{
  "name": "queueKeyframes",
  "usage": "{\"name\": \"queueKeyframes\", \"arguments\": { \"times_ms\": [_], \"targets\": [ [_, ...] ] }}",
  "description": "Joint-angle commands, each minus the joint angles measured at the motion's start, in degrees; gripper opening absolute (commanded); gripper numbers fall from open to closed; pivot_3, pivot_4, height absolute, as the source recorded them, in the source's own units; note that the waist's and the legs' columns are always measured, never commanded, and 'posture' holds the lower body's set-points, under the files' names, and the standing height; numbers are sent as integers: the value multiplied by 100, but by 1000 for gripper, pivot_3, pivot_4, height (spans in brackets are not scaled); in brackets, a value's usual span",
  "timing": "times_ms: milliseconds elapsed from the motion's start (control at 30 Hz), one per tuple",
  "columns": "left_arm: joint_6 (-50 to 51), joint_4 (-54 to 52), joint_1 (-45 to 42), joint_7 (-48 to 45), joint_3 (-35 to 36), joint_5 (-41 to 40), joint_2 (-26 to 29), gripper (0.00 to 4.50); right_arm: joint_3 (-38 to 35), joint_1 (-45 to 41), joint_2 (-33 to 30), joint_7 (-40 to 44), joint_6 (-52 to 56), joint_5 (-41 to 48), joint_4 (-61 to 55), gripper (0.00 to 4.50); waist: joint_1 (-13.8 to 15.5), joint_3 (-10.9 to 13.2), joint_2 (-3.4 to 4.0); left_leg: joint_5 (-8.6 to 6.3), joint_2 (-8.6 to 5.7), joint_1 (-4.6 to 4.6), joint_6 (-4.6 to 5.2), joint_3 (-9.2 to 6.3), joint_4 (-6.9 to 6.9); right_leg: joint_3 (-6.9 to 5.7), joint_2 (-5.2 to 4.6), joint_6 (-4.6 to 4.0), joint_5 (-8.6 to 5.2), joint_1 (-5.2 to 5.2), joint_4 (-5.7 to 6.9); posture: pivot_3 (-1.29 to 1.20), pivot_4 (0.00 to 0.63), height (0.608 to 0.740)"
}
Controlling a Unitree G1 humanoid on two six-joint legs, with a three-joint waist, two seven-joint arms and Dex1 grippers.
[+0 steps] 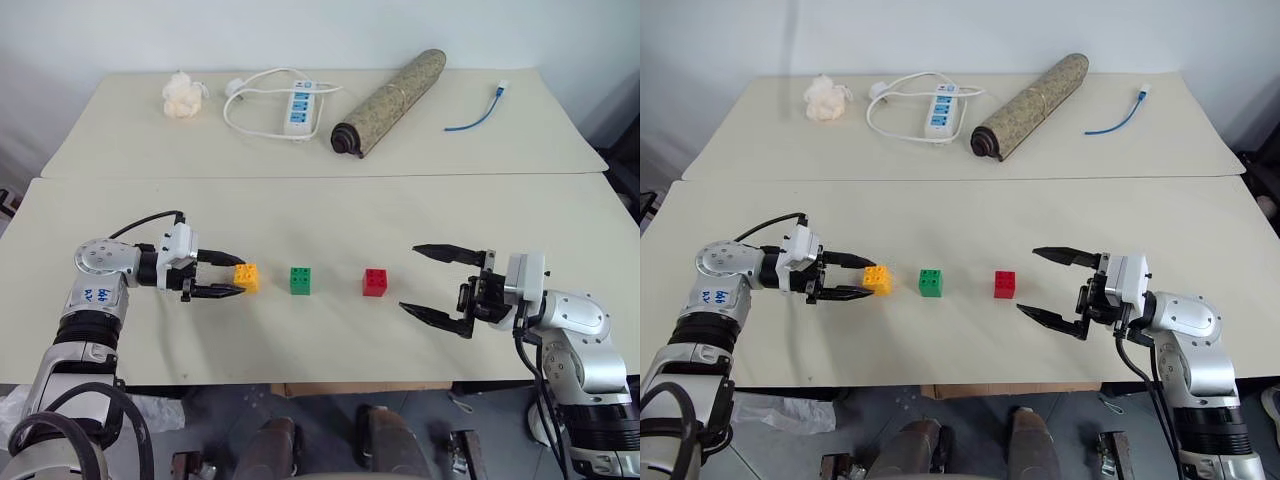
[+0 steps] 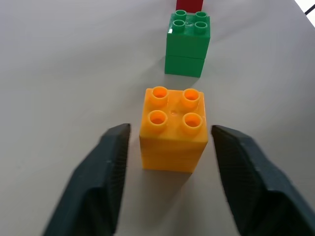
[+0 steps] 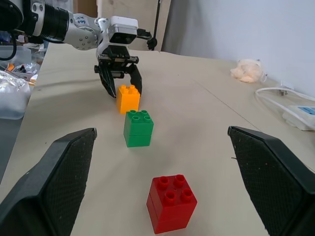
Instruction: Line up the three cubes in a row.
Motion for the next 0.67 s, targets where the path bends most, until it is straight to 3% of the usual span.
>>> {"name": "queueKeyframes", "arguments": {
  "times_ms": [33,267,500,667],
  "targets": [
    [432,-596,131,-147,497,-414,409,3631,-44,-179,-95,149,87,187,-33,4500,-14,4,-7,0,0,-1,0,-1,0,0,0,0,0,-1,0,0,150,740],
    [1040,-2274,1406,375,1653,-1008,1159,3631,118,-1005,-886,966,819,215,512,4500,-70,10,-1,-3,17,-4,-6,-7,-6,21,-19,-3,-1,-2,-15,0,150,740],
    [862,-2551,1929,855,1905,-681,1449,3631,537,-1581,-1182,1521,1255,32,681,4500,20,10,-2,-2,16,-5,-13,-34,-12,23,-21,-7,-3,10,-40,0,150,740],
    [858,-2638,2289,1189,1975,-555,1436,3631,662,-1754,-1026,1500,887,-297,1003,4500,-14,10,-2,-7,11,-20,-5,-31,-22,20,-21,-6,-3,-4,-42,0,150,740]
  ]
}}
